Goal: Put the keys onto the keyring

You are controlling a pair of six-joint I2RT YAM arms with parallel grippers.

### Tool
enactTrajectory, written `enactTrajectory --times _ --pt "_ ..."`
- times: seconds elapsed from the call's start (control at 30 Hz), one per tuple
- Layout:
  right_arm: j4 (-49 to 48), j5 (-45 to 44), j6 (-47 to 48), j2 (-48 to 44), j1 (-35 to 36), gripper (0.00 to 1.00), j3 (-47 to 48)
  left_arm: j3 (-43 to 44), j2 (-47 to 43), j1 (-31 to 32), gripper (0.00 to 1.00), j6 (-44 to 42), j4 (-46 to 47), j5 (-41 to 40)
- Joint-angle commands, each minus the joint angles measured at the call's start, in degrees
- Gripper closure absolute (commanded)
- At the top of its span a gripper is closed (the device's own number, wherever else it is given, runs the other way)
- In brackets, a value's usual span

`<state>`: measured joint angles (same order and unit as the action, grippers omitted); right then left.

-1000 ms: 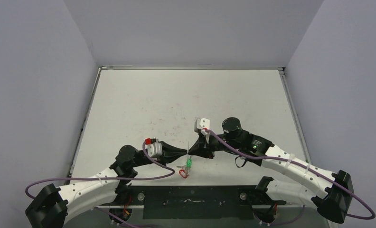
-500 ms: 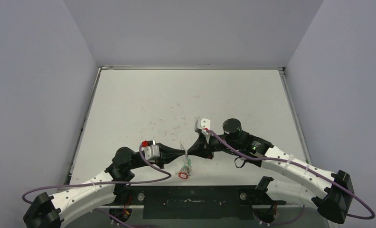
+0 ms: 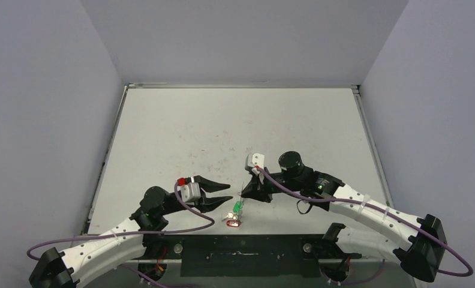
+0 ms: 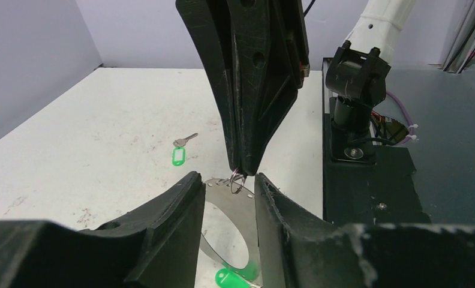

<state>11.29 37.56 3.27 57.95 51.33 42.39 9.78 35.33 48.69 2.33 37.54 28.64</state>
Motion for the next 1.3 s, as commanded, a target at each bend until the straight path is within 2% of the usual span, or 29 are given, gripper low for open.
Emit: enactTrajectory --times 0.0,0.1,0.43,0.63,0.8,1.03,1.27 --pt "-0.1 -2.3 4.3 -0.4 -0.2 1.00 1.4 0.6 -1.3 0.1 0.66 0.0 -1.5 -2.0" --pt "0.7 -5.5 6.3 -1.5 0.3 1.00 1.0 0.2 -2.0 0.1 0.66 0.8 -2.2 -3.3" --pt "7.6 -34.6 12.2 -5.9 2.9 1.00 3.5 -0.2 -5.3 0.1 0.66 4.1 -9.8 -12.0" --pt "8.0 -41.4 12.2 -5.7 5.1 1.00 3.3 -0.8 -6.2 0.2 0.65 6.1 -10.6 -14.4" --pt "8.2 -50.1 11.4 -2.9 12.6 1.00 1.9 -0.9 -5.3 0.1 0.65 8.2 -10.4 -15.6" --pt "4.6 -54.0 -3.7 1.9 18.5 1.00 -3.9 -1.1 -3.2 0.2 0.65 12.7 -10.4 -18.3" --pt "-7.8 -55.7 -19.2 2.2 22.4 1.00 -14.9 -1.8 -2.4 0.2 0.65 14.9 -10.8 -19.3"
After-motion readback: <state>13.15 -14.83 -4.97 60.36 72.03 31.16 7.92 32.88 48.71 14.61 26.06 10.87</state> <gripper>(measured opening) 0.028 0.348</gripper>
